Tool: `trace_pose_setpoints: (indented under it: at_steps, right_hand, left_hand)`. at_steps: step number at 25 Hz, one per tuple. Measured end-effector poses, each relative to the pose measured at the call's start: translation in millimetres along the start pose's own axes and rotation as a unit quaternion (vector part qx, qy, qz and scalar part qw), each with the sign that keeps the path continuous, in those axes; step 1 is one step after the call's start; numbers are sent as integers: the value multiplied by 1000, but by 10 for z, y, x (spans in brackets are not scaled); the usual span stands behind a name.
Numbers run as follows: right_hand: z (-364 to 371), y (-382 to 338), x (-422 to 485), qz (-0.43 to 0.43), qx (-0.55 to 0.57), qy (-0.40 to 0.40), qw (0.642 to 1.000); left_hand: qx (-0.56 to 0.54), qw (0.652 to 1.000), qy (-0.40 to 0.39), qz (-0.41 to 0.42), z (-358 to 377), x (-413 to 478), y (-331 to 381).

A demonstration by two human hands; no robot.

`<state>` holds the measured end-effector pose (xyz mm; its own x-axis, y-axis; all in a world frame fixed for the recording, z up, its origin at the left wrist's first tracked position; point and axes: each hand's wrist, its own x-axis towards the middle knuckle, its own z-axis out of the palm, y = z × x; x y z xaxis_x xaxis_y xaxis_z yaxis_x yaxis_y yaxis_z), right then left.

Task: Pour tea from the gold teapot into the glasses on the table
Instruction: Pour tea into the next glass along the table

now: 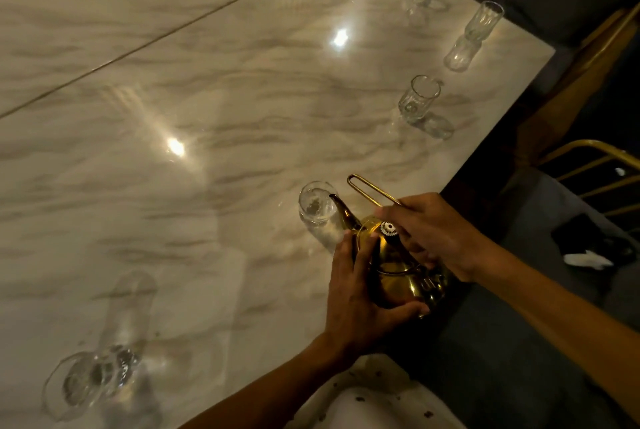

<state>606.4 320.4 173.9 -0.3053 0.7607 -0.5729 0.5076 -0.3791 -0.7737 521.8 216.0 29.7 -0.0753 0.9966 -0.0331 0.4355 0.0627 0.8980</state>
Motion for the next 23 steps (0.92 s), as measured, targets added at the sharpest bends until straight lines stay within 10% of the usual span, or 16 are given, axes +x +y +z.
trace_pose_setpoints:
  at_steps: [23]
  right_hand:
    - [-2983, -528, 1545, -46, -53, -88, 994]
  left_hand:
    - [-35, 993, 112, -13, 1677, 2718, 1239]
